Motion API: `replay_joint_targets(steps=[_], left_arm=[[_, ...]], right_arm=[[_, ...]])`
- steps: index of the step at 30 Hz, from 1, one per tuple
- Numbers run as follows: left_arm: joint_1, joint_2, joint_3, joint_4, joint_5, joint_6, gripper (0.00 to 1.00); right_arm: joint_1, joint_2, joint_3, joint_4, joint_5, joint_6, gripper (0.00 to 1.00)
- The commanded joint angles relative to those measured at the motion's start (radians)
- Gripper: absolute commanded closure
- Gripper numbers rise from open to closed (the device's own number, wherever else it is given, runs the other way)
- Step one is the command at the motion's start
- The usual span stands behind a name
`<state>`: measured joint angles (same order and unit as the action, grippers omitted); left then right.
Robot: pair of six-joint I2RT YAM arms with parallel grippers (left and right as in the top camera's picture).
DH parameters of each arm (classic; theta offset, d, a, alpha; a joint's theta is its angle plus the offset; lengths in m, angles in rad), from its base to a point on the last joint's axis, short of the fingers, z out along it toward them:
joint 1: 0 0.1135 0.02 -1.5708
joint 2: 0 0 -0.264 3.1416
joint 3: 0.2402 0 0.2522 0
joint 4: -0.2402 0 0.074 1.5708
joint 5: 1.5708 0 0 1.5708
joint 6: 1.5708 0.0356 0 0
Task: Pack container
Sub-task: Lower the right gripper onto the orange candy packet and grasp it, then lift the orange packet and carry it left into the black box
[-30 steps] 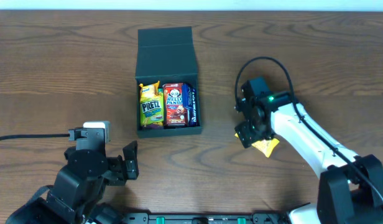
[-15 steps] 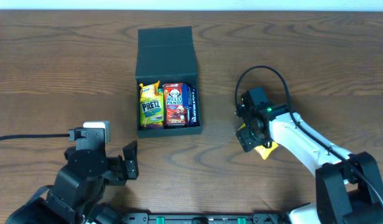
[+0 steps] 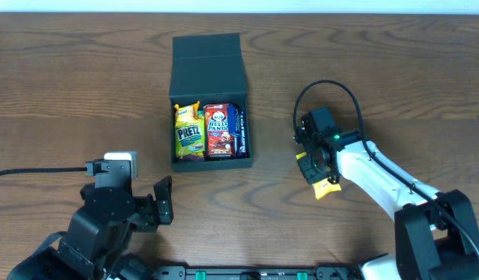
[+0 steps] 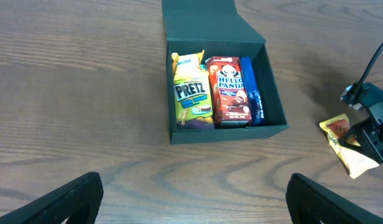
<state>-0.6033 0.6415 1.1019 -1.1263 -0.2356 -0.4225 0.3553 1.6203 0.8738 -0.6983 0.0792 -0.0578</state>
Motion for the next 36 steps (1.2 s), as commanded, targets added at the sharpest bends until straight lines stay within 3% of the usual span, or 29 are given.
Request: replay_joint_targets(steps=[1, 10, 22, 36], left_arm=[[0.001, -0.002, 0.006, -0.004, 0.0, -0.011, 0.05], [0.001, -0.002, 0.006, -0.004, 0.0, -0.011, 0.05], [0.001, -0.002, 0.006, -0.004, 0.0, -0.011, 0.05], [0.001, -0.002, 0.006, -0.004, 0.0, -0.011, 0.05]], right_arm=[[-0.002, -0.005, -0.008, 0.013, 0.002, 0.046, 0.84], [-0.002, -0.005, 0.046, 0.03, -0.044, 0.132, 0.91], [0.018, -0.005, 0.362, -0.023, -0.253, 0.28, 0.96], [0.305, 0.022, 0.436, 0.287, -0.315, 0.509, 0.98]])
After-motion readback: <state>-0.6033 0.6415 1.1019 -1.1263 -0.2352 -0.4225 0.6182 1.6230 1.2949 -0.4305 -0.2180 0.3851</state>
